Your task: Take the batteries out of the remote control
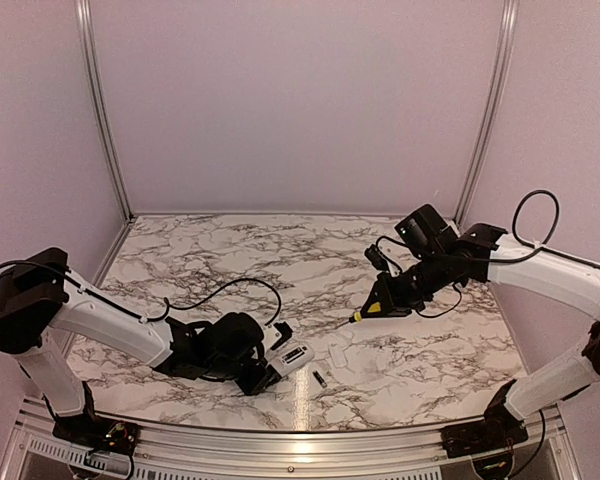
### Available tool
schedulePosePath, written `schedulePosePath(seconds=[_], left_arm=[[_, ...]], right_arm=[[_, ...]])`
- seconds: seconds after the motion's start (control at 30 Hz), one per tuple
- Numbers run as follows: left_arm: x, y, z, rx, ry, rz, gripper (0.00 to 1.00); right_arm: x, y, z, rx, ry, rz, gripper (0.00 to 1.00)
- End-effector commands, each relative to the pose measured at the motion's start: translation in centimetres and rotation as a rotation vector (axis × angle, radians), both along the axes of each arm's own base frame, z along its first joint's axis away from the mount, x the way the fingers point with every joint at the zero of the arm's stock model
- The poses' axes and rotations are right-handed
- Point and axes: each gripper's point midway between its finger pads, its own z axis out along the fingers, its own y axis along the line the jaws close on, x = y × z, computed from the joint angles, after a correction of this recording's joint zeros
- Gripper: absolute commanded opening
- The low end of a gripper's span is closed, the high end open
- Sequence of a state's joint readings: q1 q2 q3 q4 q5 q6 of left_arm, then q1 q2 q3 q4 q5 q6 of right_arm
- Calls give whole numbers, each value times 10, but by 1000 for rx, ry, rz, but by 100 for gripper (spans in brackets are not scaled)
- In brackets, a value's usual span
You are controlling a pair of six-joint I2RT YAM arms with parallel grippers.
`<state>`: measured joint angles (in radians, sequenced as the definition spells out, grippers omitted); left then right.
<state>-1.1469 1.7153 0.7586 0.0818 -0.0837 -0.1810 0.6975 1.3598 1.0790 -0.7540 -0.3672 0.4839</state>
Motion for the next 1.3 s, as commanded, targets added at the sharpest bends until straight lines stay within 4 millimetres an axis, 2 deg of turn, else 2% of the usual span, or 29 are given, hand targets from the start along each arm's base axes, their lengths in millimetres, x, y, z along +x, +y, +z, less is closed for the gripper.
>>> schedulePosePath(seconds=[0.0,0.27,0.43,0.5,0.63,0.7,0.83,0.97,1.27], left_arm=[[4,5,16,-86,-14,128,9],[7,17,17,-78,-25,262,6],[1,16,2,-41,-2,275,8],[-3,16,-3,-33,14,267,14],[-6,17,-4,-28,25,253,31],[-8,17,-2,-26,26,242,45],[-12,15,-2,-8,30,197,65],[-16,14,-5,35,42,156,74],[-16,32,-18,111,64,153,74]], right_arm=[[12,2,22,38,-65,-71,0],[17,-1,25,43,-80,-111,0],[20,1,26,55,-83,-127,0],[20,2,25,55,-79,-127,0],[20,1,25,55,-80,-130,0],[20,1,25,54,-79,-132,0],[22,1,25,55,-82,-139,0],[22,0,26,54,-84,-148,0],[20,-3,23,59,-82,-164,0]])
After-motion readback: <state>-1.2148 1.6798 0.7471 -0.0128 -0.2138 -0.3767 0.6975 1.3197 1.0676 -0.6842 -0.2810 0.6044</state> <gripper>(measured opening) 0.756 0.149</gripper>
